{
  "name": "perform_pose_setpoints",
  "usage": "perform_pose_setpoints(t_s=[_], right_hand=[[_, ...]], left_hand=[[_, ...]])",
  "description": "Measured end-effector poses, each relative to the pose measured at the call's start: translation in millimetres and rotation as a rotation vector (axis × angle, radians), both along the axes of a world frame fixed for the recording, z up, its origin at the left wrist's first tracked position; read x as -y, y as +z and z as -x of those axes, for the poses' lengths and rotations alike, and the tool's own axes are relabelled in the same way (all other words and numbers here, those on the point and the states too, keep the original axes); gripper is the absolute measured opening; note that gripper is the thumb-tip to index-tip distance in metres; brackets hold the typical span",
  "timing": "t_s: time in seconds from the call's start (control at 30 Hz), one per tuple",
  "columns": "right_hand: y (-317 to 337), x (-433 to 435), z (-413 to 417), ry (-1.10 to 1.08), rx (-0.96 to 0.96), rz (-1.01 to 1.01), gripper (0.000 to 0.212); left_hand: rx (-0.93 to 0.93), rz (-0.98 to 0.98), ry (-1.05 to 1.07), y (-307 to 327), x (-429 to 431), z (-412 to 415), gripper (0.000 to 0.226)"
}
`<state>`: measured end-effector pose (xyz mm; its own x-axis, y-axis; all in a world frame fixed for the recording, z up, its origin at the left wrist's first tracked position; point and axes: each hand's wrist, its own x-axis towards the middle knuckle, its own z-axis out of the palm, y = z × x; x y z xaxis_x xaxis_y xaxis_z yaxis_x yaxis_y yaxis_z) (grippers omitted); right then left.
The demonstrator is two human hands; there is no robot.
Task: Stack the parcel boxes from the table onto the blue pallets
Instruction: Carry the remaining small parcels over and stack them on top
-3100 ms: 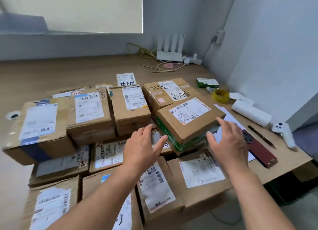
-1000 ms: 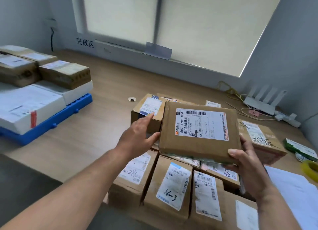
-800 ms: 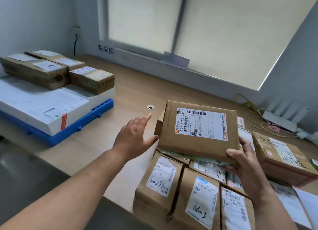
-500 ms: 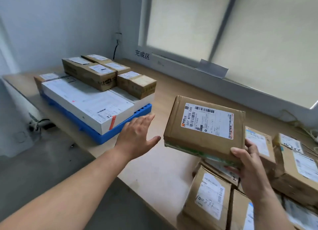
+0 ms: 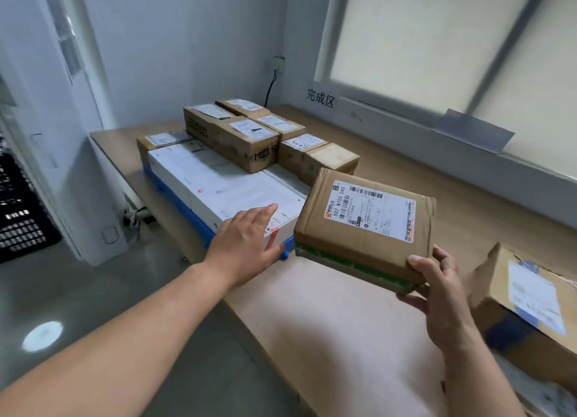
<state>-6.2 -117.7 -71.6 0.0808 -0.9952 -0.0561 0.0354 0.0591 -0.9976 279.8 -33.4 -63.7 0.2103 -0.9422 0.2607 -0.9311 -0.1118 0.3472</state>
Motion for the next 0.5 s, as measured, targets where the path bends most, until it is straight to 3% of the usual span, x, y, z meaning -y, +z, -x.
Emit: perform_pose_setpoints(t_s=[0.07, 0.17, 0.33, 0.5], right_hand=[[-3.8, 16.9, -23.0, 0.013, 0.023, -0.026, 0.047], [-9.1, 37.4, -56.3, 0.045, 0.044, -0.049, 0.076], [-10.8, 74.7, -103.1, 0.026, 0.064, -0.067, 0.065], [-15.7, 100.2, -138.7, 0.006, 0.092, -0.088, 0.067]], left_hand=[[0.02, -0.001, 0.004, 2.4, 11.7, -18.3, 0.073], [0.057, -0.032, 0.005, 8.0, 30.0, -47.9, 0.073], [0.101, -0.05, 0.027, 16.2, 65.8, -92.5, 0.073], [0.123, -0.051, 0.013, 11.2, 94.0, -122.2, 0.07]])
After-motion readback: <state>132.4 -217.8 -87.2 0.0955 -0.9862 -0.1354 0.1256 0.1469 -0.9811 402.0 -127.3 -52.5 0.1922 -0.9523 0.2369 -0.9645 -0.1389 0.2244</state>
